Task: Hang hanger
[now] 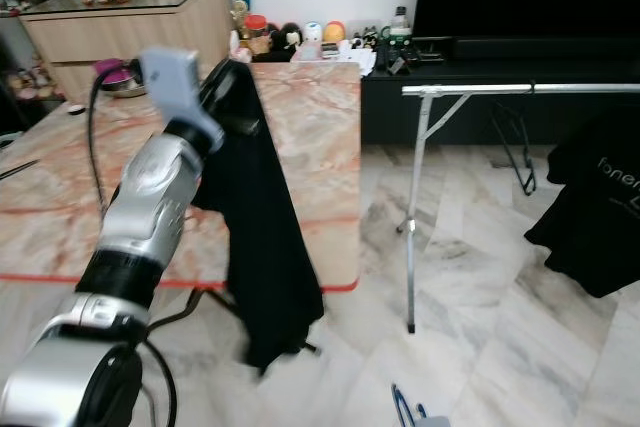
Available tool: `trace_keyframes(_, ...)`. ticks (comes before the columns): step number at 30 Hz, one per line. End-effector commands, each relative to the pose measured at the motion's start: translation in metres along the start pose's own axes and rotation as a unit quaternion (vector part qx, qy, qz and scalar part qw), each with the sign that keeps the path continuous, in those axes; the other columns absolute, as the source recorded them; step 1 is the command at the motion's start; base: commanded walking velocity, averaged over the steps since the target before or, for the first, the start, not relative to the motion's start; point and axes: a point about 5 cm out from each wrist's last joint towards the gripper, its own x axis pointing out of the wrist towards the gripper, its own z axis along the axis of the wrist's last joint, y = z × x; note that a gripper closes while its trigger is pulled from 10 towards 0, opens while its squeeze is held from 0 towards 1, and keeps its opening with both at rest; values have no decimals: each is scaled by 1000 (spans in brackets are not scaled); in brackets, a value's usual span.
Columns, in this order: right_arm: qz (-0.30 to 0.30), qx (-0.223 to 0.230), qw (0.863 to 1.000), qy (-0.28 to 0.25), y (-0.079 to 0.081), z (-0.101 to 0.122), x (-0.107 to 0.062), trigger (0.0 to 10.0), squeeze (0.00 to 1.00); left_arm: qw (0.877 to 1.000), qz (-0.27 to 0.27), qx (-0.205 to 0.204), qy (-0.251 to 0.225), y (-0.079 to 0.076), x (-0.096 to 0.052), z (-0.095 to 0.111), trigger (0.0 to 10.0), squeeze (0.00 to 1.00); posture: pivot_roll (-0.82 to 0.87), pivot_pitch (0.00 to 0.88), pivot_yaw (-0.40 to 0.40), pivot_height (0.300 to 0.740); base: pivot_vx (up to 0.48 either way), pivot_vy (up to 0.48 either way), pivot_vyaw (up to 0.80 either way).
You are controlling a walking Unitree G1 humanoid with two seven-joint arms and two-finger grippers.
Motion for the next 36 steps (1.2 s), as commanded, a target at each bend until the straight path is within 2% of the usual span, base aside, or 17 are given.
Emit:
trace_keyframes(1, 9, 2, 1000, -8, 8, 5, 2, 10000, 0, 999, 6, 32, -43, 12, 11, 27, 10000, 0, 49, 0, 21, 740, 435, 0, 0)
trace_keyframes(9, 10, 4, 1000, -7, 8, 5, 2, 10000, 0, 998, 3, 58, -36, 13, 17, 26, 10000, 0, 50, 0, 21, 740, 439, 0, 0)
trace_keyframes(11, 10, 4, 1000, -6, 8, 5, 2, 10000, 0, 997, 19, 68, -36, 22, 18, 31, 10000, 0, 53, 0, 20, 740, 446, 0, 0)
trace_keyframes(13, 10, 4, 1000, -6, 8, 5, 2, 10000, 0, 997, 21, 69, -36, 24, 18, 31, 10000, 0, 53, 0, 20, 740, 448, 0, 0)
trace_keyframes(15, 11, 2, 1000, -5, 9, 4, 2, 10000, 0, 995, 38, 87, -26, 34, 16, 30, 10000, 0, 56, 0, 20, 740, 446, 0, 0)
trace_keyframes(18, 11, 1, 1000, -4, 9, 4, 2, 10000, 0, 994, 52, 97, -16, 41, 14, 28, 10000, 0, 58, 0, 18, 740, 449, 0, 0)
trace_keyframes(22, 13, -5, 1000, -1, 9, 3, 1, 10000, 0, 993, 70, 93, 1, 51, 8, 21, 10000, 0, 58, 0, 17, 740, 472, 0, 0)
trace_keyframes(24, 12, -4, 1000, 1, 9, 1, 1, 10000, 0, 995, 58, 74, 13, 49, 4, 11, 10000, 0, 56, 0, 18, 740, 442, 0, 0)
trace_keyframes(26, 12, -4, 1000, 2, 9, 0, 1, 10000, 0, 996, 39, 67, 33, 44, -3, -2, 10000, 0, 54, 0, 20, 740, 262, 0, 0)
trace_keyframes(28, 13, -5, 1000, 4, 9, -1, 0, 10000, 0, 996, 7, 60, 61, 36, -16, -22, 10000, 0, 52, 0, 21, 740, 0, 0, 0)
trace_keyframes(32, 12, -4, 1000, 7, 8, -5, -1, 10000, 0, 994, 4, 10, 112, 28, -57, -61, 10000, 0, 44, 2, 28, 740, 0, 0, 0)
trace_keyframes(33, 11, -3, 1000, 8, 8, -5, -1, 10000, 0, 993, 9, 3, 120, 28, -65, -66, 10000, 0, 45, 3, 28, 740, 0, 0, 0)
trace_keyframes(34, 11, -3, 1000, 9, 8, -7, -2, 10000, 0, 991, 17, -2, 136, 29, -82, -73, 10000, 0, 48, 8, 31, 740, 0, 0, 0)
trace_keyframes(36, 11, -3, 1000, 11, 8, -8, -2, 10000, 0, 989, 20, -3, 148, 29, -94, -77, 10000, 0, 50, 9, 31, 740, 0, 0, 0)
